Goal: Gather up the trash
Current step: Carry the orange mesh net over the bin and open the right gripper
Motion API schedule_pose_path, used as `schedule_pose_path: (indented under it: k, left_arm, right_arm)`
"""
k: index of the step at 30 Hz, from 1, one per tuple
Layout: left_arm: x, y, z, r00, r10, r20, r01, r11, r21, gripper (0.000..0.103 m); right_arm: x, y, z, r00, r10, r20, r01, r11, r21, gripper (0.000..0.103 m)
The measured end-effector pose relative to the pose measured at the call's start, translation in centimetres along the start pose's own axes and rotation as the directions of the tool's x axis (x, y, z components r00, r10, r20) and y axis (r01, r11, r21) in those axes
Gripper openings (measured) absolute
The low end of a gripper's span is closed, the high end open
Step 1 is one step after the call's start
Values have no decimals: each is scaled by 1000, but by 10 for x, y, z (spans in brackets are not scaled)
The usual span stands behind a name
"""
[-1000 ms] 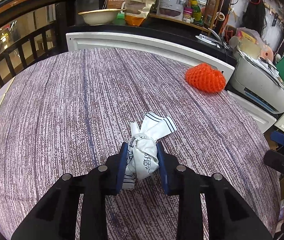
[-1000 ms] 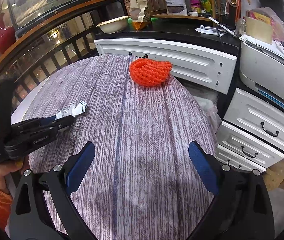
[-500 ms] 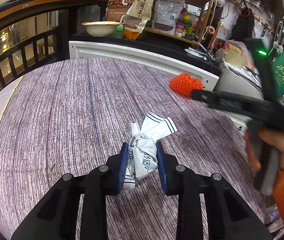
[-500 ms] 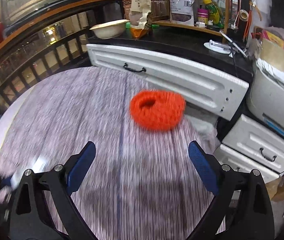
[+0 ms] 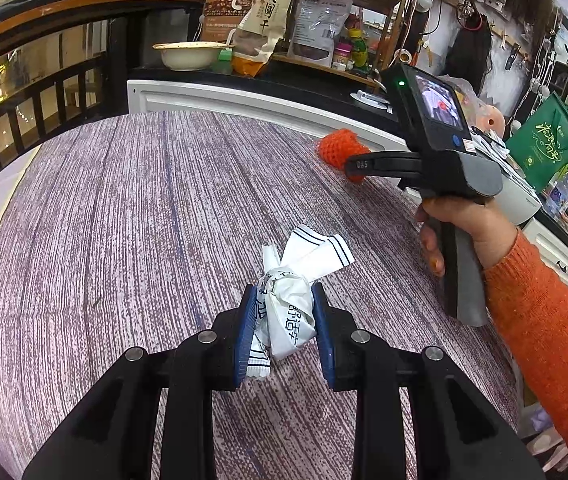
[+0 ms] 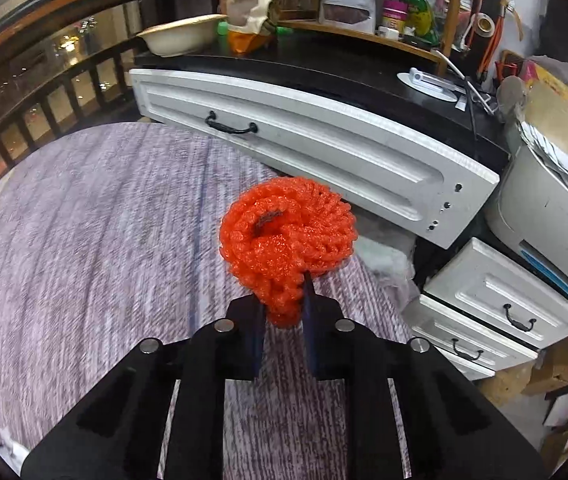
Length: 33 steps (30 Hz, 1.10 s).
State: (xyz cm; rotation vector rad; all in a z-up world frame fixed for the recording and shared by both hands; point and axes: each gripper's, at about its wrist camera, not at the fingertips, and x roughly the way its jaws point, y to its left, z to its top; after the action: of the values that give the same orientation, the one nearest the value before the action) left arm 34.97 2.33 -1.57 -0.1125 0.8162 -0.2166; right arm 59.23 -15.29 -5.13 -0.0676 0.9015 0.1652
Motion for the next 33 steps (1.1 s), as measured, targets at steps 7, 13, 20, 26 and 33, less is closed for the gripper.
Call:
schedule_pose_path:
  k: [7,13,20,26,33]
  left_arm:
    - [-14,-4,-12,1000,-9,13,10,1000,-12,28]
    - [-30,-15,-31,1000,4,26,-4,1000,8,28]
    - [-46,-24,-49,1000,-16,25,16,1000,-10,28]
    - [-62,-36,-63,999,-36,38,36,999,-6,28]
    - [-71,-57,-74,996,-73,52,72,997,17,28]
  right_arm:
    - [-40,-4,-29,997,56,51,-55,998,-12,16]
    - [-85,0,-61,991,89,97,-82,994,-78,16]
    - [-133,-9,-100,979,162,122,-154,985,-71,16]
    - [-168,-24,-139,970,189,151,-182,982,-59,16]
    - [-200,-50,-181,971,153,185,-150,988,-30,16]
